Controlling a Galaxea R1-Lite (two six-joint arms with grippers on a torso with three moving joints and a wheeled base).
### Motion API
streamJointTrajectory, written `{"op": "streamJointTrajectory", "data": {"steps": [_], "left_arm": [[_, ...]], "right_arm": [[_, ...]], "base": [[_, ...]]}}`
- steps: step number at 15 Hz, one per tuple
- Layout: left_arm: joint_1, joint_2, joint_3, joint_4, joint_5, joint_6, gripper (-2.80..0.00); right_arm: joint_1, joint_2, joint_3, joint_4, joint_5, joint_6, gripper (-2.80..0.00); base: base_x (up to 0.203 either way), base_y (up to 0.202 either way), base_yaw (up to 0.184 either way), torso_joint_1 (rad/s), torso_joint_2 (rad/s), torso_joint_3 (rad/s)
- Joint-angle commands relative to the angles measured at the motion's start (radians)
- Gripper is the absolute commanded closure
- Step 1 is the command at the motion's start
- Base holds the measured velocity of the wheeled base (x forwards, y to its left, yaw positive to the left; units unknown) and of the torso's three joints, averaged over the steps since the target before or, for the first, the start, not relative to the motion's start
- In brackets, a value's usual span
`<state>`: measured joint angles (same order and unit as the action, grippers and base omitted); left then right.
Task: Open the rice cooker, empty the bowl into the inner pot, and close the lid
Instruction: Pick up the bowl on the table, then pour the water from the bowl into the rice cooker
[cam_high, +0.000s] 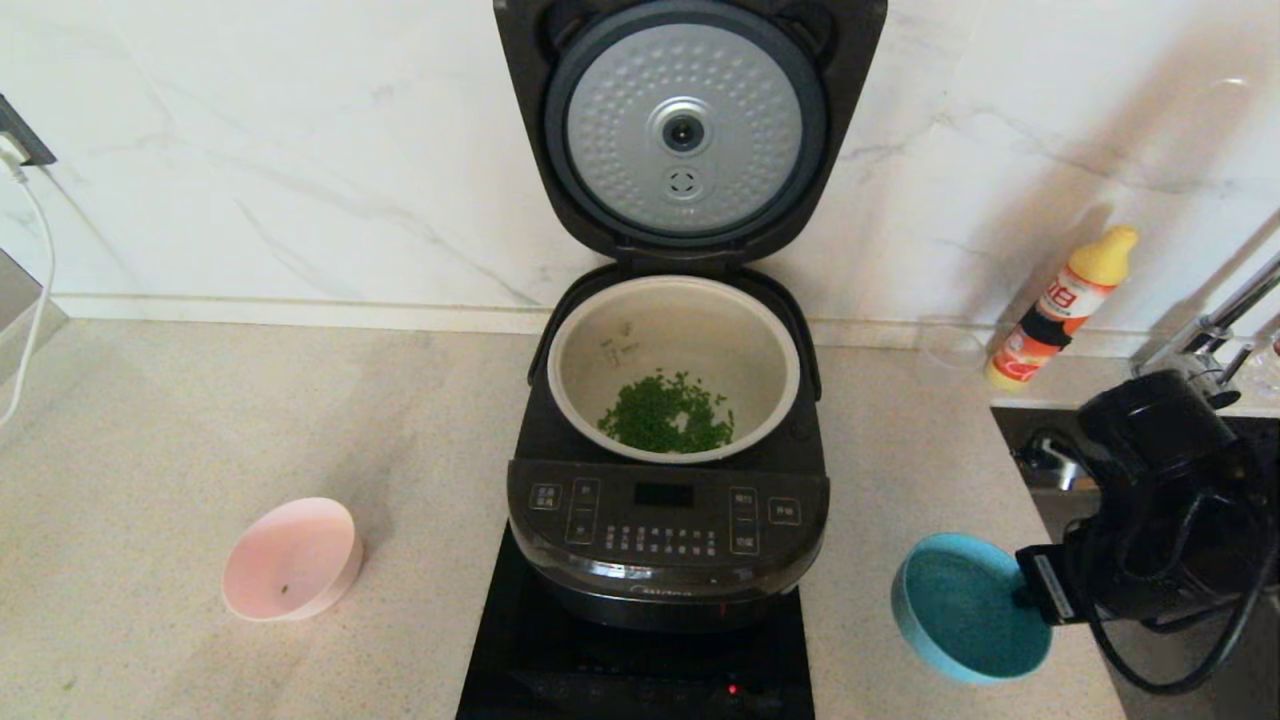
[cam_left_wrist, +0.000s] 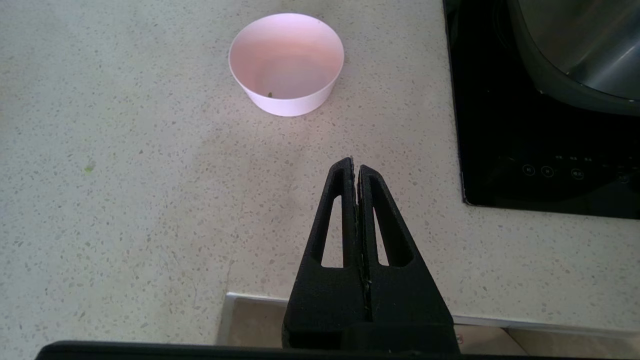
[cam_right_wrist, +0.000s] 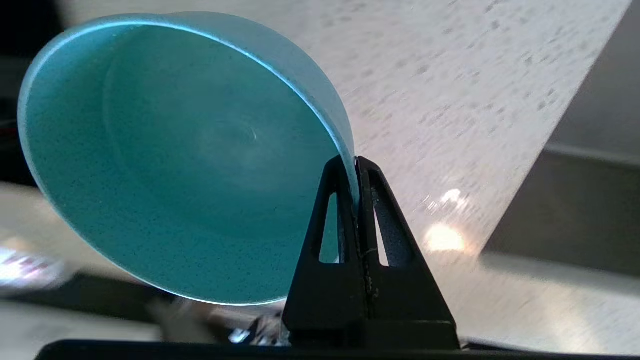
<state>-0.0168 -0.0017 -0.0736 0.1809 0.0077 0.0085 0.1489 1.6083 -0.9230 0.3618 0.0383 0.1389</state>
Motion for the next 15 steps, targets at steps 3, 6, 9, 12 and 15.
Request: {"op": "streamJointTrajectory", "data": {"steps": [3,6,9,12,15], "left_arm": [[0.000,0.000,0.000,0.002,0.001,-0.001,0.00],[0.000,0.000,0.000,0.002,0.000,0.001,0.00],[0.000,0.000,0.000,0.002,0.002,-0.001,0.00],[0.000,0.000,0.000,0.001,0.000,-0.001,0.00],[0.000,0.000,0.000,0.000,0.000,0.000,0.00]], "right_arm": [[-0.002,-0.080,-0.120,0.128,0.016,0.004,0.00],[0.004,-0.097,-0.266,0.254,0.016,0.004,0.00],[0.022,-0.083,-0.439,0.400,0.010,0.004,0.00],[0.069,-0.052,-0.586,0.515,0.008,0.006,0.00],[0.132,-0.021,-0.692,0.565,0.003,0.010,0.00]], "base": [[0.000,0.000,0.000,0.000,0.00,0.000],[0.000,0.000,0.000,0.000,0.00,0.000],[0.000,0.000,0.000,0.000,0.00,0.000],[0.000,0.000,0.000,0.000,0.00,0.000],[0.000,0.000,0.000,0.000,0.00,0.000]]}}
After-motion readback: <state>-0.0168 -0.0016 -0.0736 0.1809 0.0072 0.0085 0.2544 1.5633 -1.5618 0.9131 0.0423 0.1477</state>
